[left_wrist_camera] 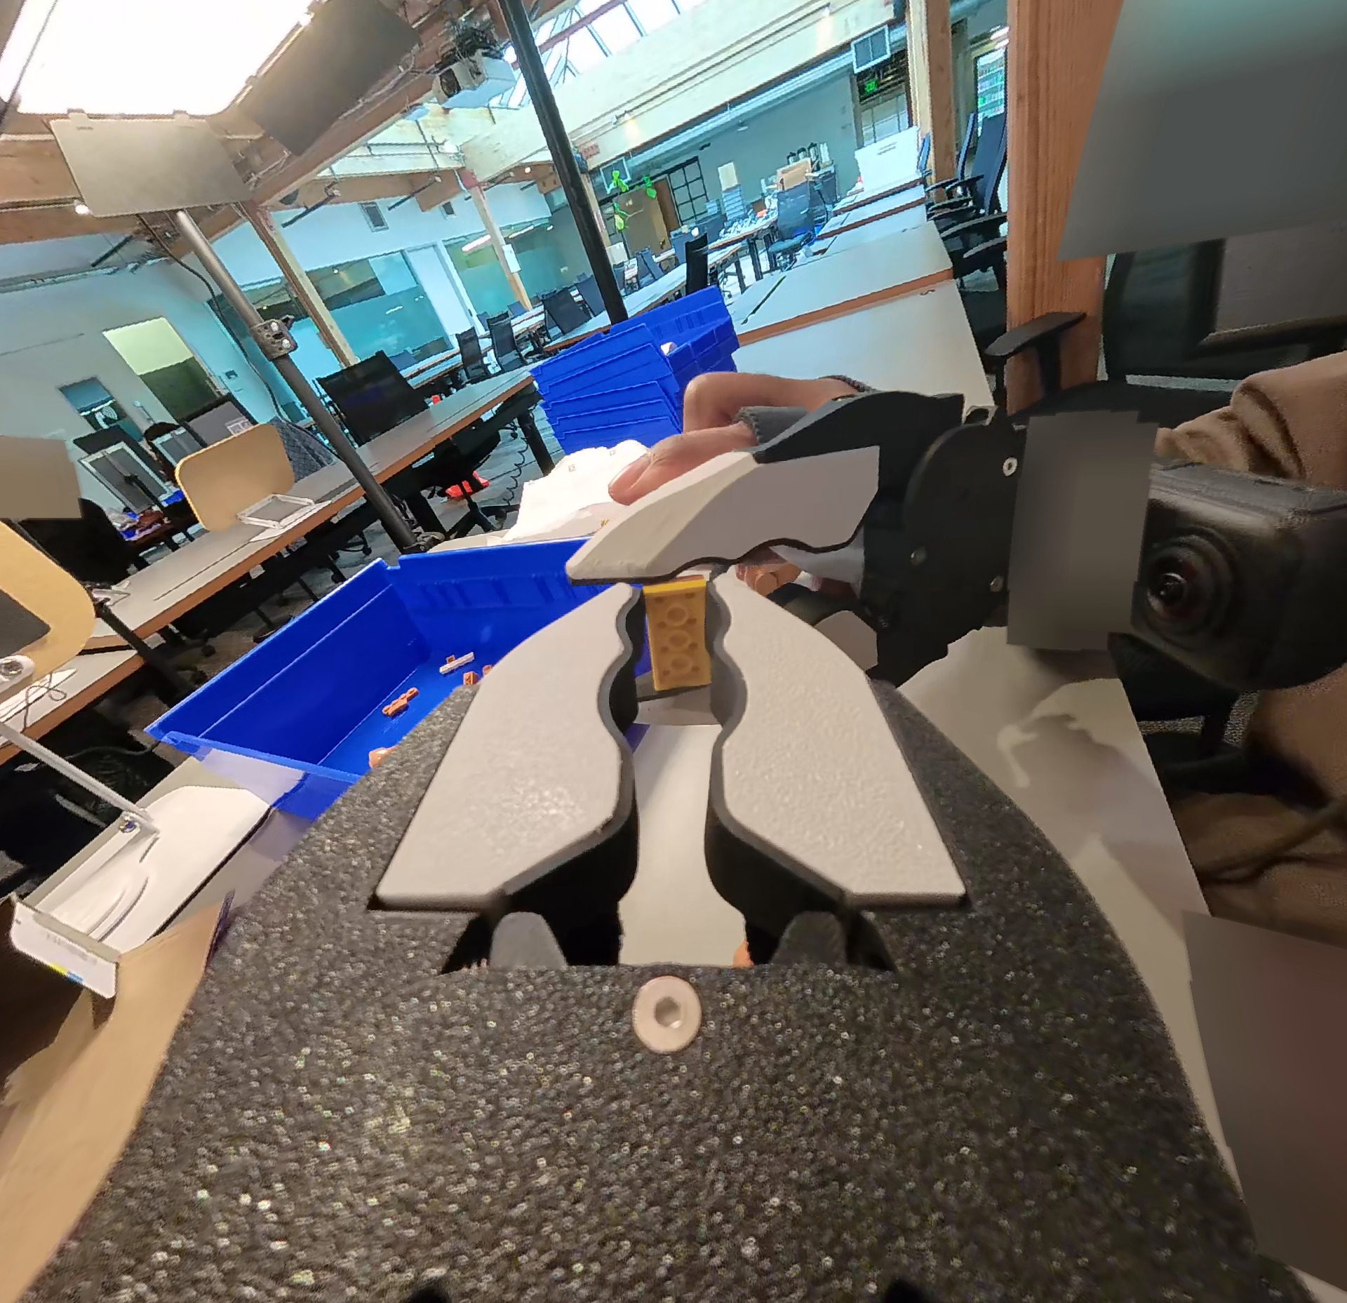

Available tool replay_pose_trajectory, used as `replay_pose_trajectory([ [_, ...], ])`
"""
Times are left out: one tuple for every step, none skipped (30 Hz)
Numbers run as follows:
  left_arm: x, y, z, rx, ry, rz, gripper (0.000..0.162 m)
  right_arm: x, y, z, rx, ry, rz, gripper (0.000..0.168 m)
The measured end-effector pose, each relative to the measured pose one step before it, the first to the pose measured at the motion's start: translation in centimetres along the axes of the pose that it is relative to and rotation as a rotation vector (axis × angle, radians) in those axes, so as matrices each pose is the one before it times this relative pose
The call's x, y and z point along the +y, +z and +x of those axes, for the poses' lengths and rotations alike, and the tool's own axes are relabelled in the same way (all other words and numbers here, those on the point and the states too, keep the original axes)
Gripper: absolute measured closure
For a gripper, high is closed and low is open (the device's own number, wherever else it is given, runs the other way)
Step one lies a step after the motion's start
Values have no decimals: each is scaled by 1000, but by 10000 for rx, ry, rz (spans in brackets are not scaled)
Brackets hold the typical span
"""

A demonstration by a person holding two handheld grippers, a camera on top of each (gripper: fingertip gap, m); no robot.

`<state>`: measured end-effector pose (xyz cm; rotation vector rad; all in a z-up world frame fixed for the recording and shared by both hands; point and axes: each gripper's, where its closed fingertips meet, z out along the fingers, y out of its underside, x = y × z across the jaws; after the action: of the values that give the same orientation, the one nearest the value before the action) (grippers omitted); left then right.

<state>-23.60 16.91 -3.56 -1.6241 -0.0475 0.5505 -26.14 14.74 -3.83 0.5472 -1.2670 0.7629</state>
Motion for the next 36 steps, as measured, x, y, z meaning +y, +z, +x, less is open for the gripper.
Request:
replay_pose_trajectory([
  [-148,-70,71,52,14,97,147,-114,-44,116,35,54,51,133],
  [-111,-68,80,64,23,67,147,-104,-41,59,7,38,44,133],
  [-50,-53,50,65,-15,27,147,-55,-11,13,-12,26,27,133],
  [-4,-32,24,65,-74,16,147,-31,-8,-15,-14,33,21,133],
  [-19,-10,24,74,-95,34,147,-26,-15,-6,-18,45,25,133],
  [-14,-18,25,74,-78,42,147,-39,-13,-2,-20,47,24,133],
  [-28,-22,23,72,-71,42,147,-40,-16,7,-8,29,25,133],
  [-24,-40,44,91,-87,42,147,-31,-10,10,1,10,21,133],
  [-23,-29,20,88,-114,41,147,-31,-8,1,-8,21,20,133],
  [-12,-27,26,89,-112,46,147,-37,-12,-2,-8,43,34,133],
  [-20,-35,16,89,-102,51,147,27,-14,2,-9,46,2,134],
  [-131,-108,-52,55,-129,127,146,467,-56,28,33,-7,-219,162],
  [-1111,-564,-151,76,-263,707,146,710,-98,620,416,19,-195,168],
  [-539,-529,-264,120,-301,177,146,664,-105,687,229,252,-87,168],
  [-364,-494,-575,-166,-69,169,146,451,-121,599,7,524,-1,168],
  [-64,-303,-413,-100,-33,-12,146,85,-166,511,29,481,130,168],
  [115,-94,-174,-8,-33,-75,146,-93,-113,244,37,127,111,168],
  [204,78,-21,35,-91,-82,146,-162,-13,-90,6,-234,48,166],
  [268,210,192,154,-166,-109,146,-286,33,-466,-114,-407,81,159],
  [307,265,308,212,-200,-134,146,-419,55,-683,-194,-410,147,153],
  [301,261,232,163,-201,-127,146,-411,69,-627,-143,-350,138,149],
  [277,214,167,122,-198,-123,146,-318,82,-425,-64,-285,74,144],
  [294,173,141,121,-195,-141,146,-276,33,-199,-8,-194,64,139],
  [245,136,34,65,-186,-115,146,-291,-26,-19,25,-66,117,137],
  [127,81,-9,51,-189,-28,146,-302,-68,16,5,36,151,135],
  [45,67,30,101,-212,16,146,-223,-41,-23,-25,44,106,135],
  [-29,23,15,84,-200,60,146,-111,-12,-38,-16,-2,52,135],
  [54,42,1,49,-128,-4,146,-72,4,-80,-38,-10,32,134],
  [128,58,-8,20,-43,-60,146,-56,3,-89,-51,25,35,132],
  [120,55,33,16,4,-60,146,-83,3,-37,-21,37,42,131],
  [20,46,54,20,-2,1,146,-78,-18,12,-2,26,40,131],
  [-33,43,57,33,-16,33,146,-68,-21,19,0,31,33,131],
  [-46,29,44,23,-6,43,146,-29,-13,15,-8,47,26,130],
  [-133,-11,23,-6,25,95,146,-71,8,-63,-56,53,43,127],
  [-252,-33,24,-14,38,169,146,-76,22,-66,-26,44,31,125],
  [-191,-38,62,22,28,113,146,-45,43,4,21,28,-8,123],
])
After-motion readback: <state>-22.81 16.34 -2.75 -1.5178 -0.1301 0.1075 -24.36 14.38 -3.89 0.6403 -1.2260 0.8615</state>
